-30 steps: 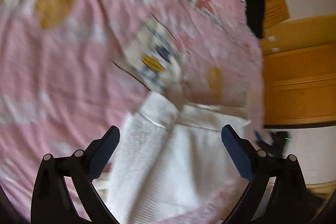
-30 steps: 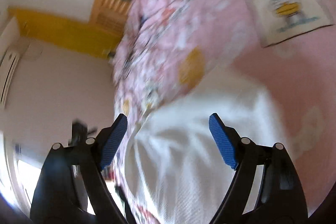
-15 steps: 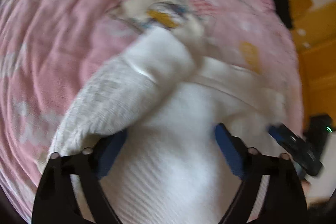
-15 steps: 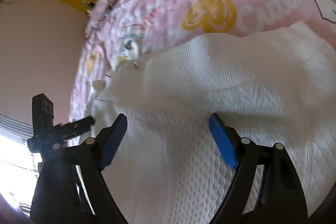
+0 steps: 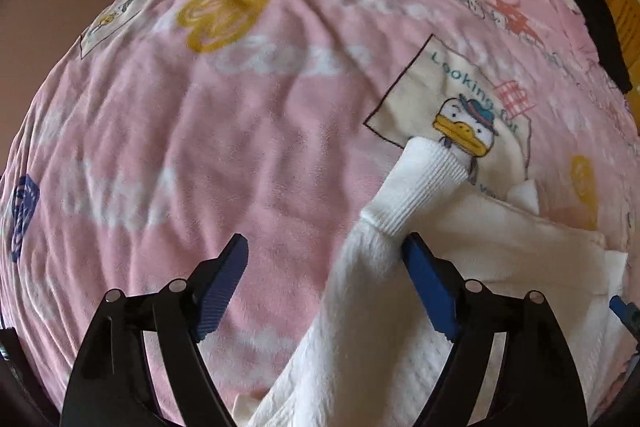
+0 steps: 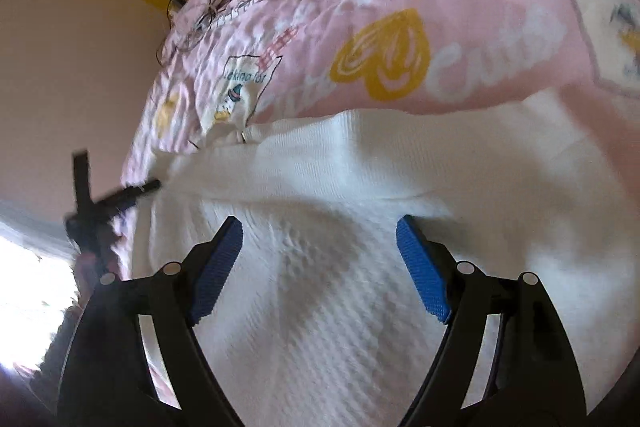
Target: Fold large clothes
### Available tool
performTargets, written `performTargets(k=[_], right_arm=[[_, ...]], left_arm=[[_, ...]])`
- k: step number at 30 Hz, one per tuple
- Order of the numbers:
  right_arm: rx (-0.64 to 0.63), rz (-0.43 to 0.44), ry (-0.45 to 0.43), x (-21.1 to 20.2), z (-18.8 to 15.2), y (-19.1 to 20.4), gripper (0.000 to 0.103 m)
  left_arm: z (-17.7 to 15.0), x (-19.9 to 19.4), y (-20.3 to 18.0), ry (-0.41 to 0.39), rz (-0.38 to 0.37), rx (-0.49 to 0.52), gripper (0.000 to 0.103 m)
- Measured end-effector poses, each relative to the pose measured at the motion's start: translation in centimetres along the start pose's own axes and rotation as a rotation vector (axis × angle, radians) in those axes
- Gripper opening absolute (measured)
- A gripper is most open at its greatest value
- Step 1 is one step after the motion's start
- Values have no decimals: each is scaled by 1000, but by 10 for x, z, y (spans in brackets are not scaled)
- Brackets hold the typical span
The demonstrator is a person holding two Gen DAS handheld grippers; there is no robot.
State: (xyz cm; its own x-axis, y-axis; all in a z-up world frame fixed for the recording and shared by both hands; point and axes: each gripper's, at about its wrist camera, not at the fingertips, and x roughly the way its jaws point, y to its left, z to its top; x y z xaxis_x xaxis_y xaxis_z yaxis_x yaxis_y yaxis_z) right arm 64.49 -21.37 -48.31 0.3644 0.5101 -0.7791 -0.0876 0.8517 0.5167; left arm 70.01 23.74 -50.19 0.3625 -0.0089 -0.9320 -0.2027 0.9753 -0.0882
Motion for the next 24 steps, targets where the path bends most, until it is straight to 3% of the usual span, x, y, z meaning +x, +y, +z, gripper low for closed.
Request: performTargets(k=[3,6,8,11,12,14,16,20,24], right_arm=[[-81,-55,-29,-30,-9,1,79],[-128,-109,-70,-76,-35,-17,79],[-124,-109,-69,-96,-50,-34,82],[-72,-73,-29,-117,-80,-74,84],[-31,-39,-18,-119,-89,-91,84],[30,23,0,-118,-103,-114,84],[80,97,0,-113,-116,-139,84],[236,405,-4,-83,-131,-185,84],[187,575,-17,-60,-127,-188,84]], left_arm=[[-6,-30,-16,-76,76,59,77],[-32,-77,-55,-184,147,195,88],[-54,-100,-83,-201,105,265,90],[-86,-112,-124,-106,-48,321,90],[-97,-109,-140,-50,-109,334,90],[-114,-97,-167,21,-148,359,90],[-126,-81,-187,47,-86,388,90],[-136,-36,-203,154,1,373,91],[-137,-16,-201,175,56,358,96]])
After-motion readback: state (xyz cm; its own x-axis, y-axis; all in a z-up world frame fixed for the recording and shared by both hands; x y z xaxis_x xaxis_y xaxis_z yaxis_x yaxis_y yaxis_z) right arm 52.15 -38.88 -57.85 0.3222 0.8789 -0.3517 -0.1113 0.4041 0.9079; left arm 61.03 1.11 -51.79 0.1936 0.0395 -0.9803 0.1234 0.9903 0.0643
